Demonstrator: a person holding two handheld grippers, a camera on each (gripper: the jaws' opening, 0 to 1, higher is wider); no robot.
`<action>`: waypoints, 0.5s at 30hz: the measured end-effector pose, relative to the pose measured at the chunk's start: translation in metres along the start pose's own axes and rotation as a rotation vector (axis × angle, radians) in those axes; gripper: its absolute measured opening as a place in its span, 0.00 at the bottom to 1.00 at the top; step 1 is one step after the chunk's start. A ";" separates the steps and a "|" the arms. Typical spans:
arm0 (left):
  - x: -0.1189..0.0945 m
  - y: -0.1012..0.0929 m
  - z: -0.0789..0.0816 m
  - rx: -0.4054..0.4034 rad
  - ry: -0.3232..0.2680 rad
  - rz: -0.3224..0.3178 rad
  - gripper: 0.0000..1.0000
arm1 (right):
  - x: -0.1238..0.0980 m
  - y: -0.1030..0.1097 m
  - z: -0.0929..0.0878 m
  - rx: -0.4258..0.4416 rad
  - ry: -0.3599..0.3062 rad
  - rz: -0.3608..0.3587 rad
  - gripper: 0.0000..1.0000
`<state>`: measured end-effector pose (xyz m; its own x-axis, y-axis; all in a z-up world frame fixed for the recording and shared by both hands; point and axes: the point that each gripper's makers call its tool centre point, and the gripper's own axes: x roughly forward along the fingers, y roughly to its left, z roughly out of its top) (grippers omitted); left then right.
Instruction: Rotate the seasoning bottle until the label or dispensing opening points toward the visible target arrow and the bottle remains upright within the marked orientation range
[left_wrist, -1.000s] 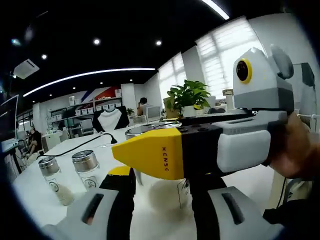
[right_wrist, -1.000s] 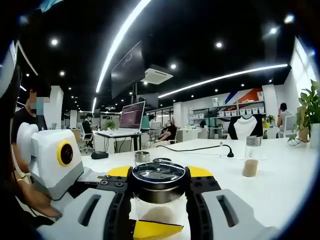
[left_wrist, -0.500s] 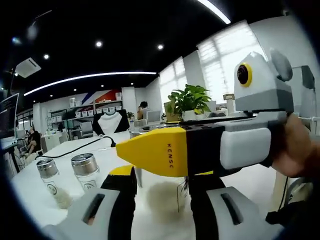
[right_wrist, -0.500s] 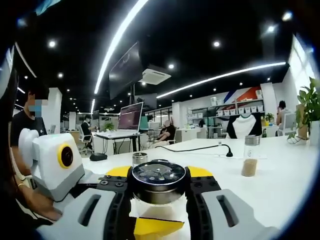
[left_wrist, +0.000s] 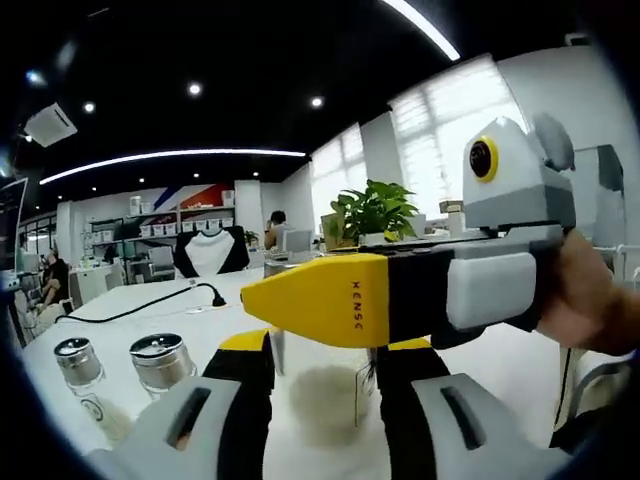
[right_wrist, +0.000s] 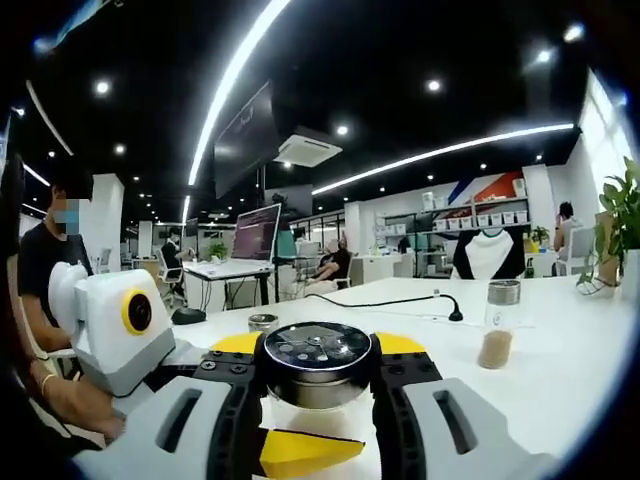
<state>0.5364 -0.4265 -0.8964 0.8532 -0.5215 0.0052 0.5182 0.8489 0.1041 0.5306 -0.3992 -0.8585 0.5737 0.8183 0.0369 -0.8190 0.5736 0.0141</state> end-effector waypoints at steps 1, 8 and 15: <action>0.002 0.001 0.000 0.013 0.002 -0.005 0.42 | 0.001 -0.002 0.000 0.000 0.002 0.001 0.39; 0.014 0.011 -0.005 0.061 0.029 -0.055 0.42 | 0.010 -0.012 -0.005 0.020 0.038 0.020 0.39; 0.020 0.015 -0.005 0.038 0.017 -0.047 0.42 | 0.016 -0.018 -0.005 0.011 0.052 0.021 0.39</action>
<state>0.5613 -0.4232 -0.8999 0.8289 -0.5591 -0.0178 0.5556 0.8193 0.1416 0.5547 -0.3960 -0.8635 0.5561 0.8310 -0.0146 -0.8306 0.5563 0.0249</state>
